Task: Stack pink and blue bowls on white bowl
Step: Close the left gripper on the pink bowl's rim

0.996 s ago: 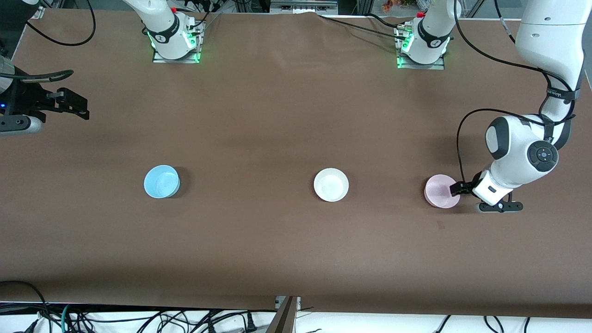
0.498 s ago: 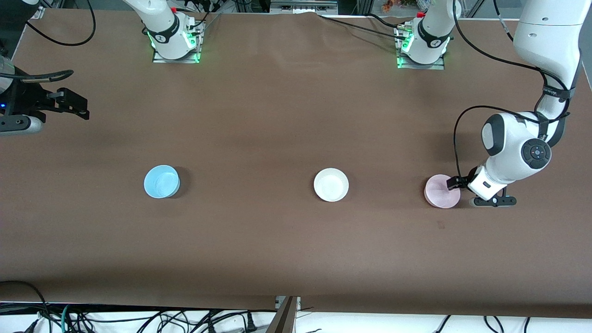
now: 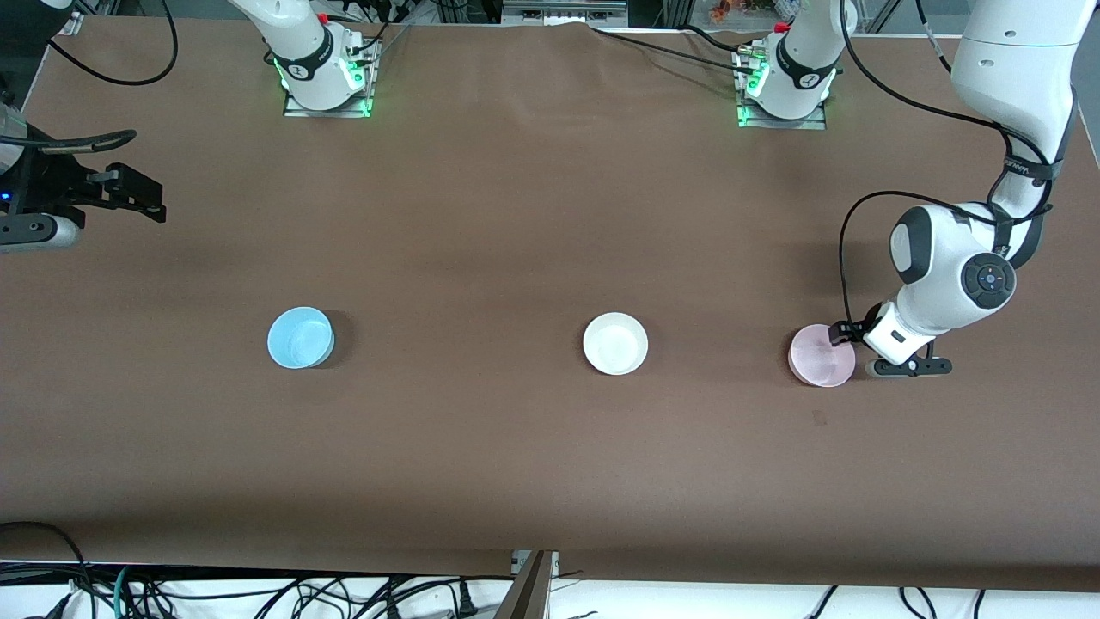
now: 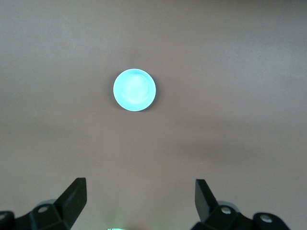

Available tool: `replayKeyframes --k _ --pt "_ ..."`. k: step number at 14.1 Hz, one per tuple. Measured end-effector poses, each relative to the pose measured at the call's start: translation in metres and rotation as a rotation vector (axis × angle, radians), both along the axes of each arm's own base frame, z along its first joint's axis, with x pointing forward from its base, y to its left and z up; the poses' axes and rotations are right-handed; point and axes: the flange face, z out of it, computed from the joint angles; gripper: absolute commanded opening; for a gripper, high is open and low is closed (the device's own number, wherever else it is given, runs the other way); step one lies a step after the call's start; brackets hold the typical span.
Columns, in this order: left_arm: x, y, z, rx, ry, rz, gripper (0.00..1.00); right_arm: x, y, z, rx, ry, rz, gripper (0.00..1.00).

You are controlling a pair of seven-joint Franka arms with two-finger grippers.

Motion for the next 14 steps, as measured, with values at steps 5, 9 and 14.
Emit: replayKeyframes --k 5,9,14 --pt "0.002 -0.006 0.005 -0.004 -0.011 -0.009 0.36 0.0 0.0 0.0 0.0 0.0 0.0 1.0" --pt "0.004 -0.006 0.013 -0.003 -0.027 -0.009 0.27 0.0 0.0 0.0 0.0 0.0 0.0 1.0" --pt "0.005 -0.006 0.014 -0.002 -0.042 -0.009 0.27 0.0 0.0 0.0 0.0 0.0 0.0 1.0"
